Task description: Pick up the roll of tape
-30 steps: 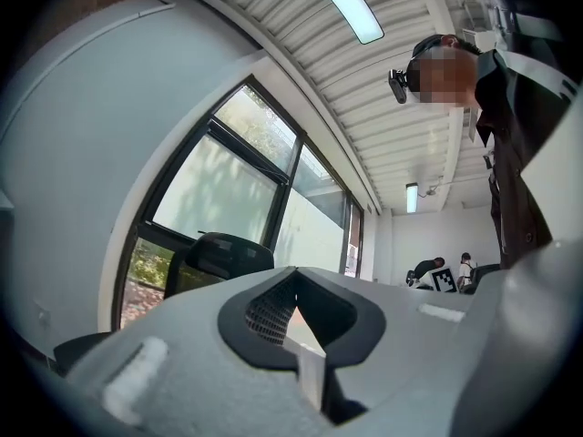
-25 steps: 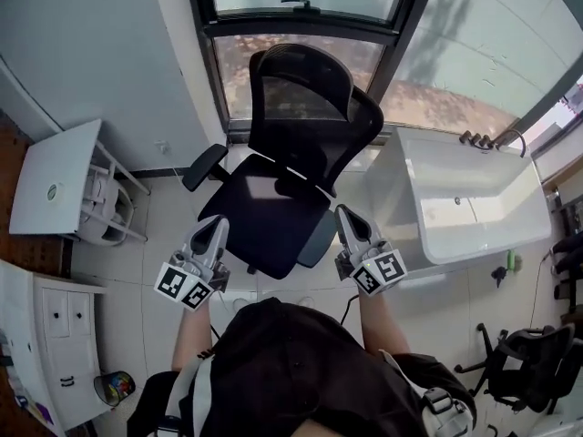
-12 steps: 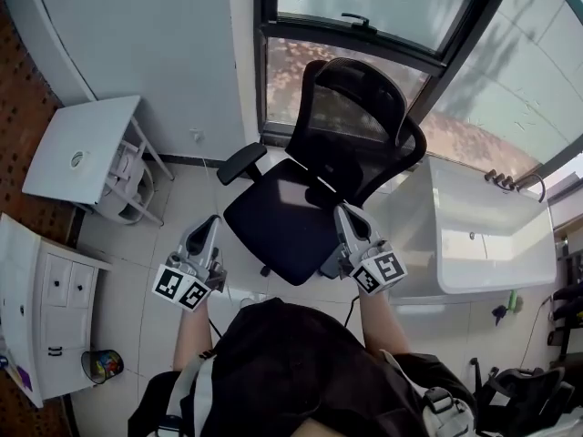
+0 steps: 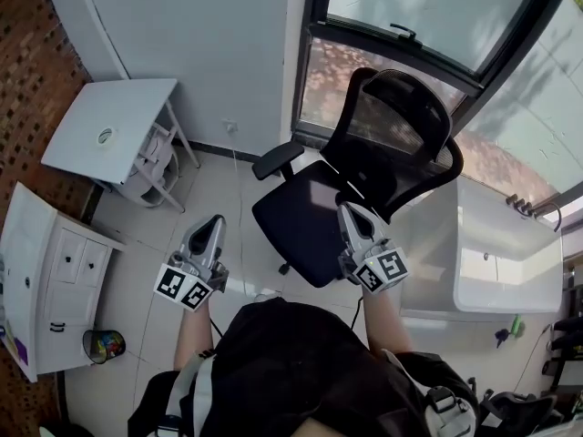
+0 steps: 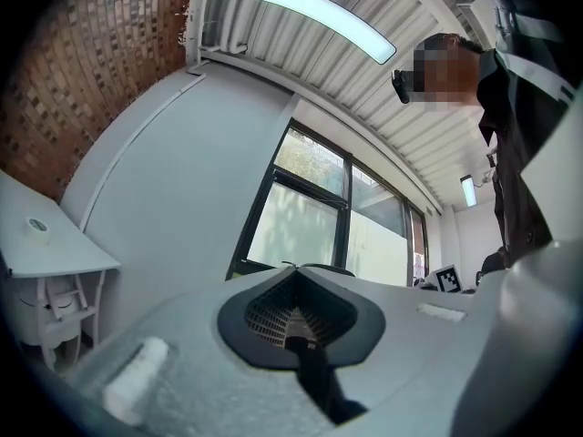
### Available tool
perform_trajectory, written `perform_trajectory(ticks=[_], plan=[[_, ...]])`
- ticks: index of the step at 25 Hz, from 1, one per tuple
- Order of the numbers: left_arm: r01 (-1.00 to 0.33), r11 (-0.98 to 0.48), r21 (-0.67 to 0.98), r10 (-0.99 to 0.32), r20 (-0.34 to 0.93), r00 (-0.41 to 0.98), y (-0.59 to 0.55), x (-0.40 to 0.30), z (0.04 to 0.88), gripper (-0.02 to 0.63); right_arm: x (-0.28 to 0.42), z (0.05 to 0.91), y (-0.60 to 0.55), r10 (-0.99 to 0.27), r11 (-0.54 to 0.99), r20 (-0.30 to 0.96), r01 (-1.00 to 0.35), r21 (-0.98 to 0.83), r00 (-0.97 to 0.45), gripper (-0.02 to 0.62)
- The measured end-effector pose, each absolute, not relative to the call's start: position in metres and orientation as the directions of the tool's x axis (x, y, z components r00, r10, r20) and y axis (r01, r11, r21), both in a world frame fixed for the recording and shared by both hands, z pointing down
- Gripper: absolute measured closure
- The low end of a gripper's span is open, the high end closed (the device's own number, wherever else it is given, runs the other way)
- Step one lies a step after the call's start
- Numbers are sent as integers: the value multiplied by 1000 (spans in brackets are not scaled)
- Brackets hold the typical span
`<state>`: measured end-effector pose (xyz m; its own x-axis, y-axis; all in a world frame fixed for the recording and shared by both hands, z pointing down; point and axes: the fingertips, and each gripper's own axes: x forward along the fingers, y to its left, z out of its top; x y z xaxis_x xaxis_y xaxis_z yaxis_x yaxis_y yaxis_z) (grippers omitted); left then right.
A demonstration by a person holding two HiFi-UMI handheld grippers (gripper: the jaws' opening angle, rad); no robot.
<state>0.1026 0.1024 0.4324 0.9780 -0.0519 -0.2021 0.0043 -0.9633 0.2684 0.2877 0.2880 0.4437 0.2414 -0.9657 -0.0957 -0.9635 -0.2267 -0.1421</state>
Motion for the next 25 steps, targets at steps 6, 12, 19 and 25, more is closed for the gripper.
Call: perform_trajectory(ticks=[6,12,19,25], plan=[[-118,-954,275,-174,-191,966,66,54,438,604,262,448,231,-986,-121,-96,-981,-153,137,591],[-273,-921,277,-334,-204,920,48,14,437,604,238,441,175,-993,55,-109,-987,-152,-39,591],[-420,-866,272,-481,-216,850,52,-15,429,604,227,439,128,-970,232,-105,-963,-139,-219,591],[-554,-790,264,-608,-214,765,59,-58,430,604,196,443,100,-930,365,-113,-918,-154,-351,591]])
